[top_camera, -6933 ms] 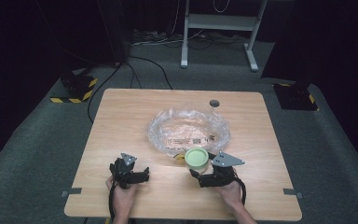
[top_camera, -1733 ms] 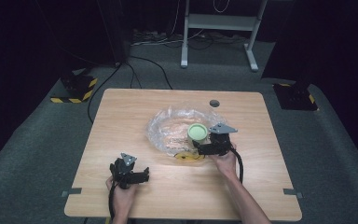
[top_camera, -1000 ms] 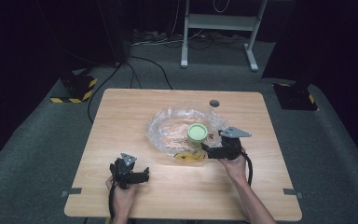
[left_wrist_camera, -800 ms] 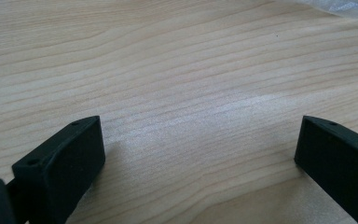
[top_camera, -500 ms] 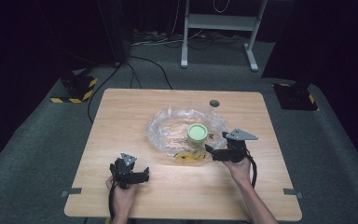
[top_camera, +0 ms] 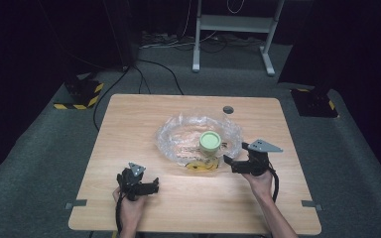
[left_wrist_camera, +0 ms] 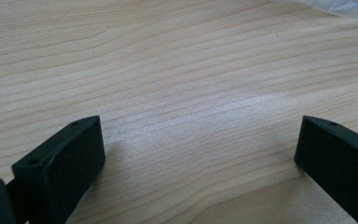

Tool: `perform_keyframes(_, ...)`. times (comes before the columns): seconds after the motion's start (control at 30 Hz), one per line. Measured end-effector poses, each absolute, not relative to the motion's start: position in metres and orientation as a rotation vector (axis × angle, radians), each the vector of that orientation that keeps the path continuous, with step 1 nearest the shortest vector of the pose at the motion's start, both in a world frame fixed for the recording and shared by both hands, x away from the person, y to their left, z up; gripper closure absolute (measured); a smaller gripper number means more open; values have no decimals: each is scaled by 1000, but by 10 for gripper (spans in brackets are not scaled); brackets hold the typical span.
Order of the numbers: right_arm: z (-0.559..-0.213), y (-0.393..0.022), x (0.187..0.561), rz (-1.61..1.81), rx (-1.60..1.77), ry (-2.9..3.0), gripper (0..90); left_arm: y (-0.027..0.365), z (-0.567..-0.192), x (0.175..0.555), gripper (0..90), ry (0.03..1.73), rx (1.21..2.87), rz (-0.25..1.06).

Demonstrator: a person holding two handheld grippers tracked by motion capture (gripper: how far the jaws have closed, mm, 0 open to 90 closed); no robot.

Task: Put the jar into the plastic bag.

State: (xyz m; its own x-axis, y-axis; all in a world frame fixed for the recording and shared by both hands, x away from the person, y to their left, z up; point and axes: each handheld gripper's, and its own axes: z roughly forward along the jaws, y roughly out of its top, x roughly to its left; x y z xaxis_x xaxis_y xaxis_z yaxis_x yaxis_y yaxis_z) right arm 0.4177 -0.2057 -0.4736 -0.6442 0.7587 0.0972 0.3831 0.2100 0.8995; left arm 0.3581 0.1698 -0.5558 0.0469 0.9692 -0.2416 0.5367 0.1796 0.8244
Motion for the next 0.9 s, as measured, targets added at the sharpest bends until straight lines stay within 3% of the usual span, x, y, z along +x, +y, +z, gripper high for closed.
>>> perform_keyframes(0.9,-476,-227,399,1442,1091,2092,62,170,-556,358,19,1605,1474,640)
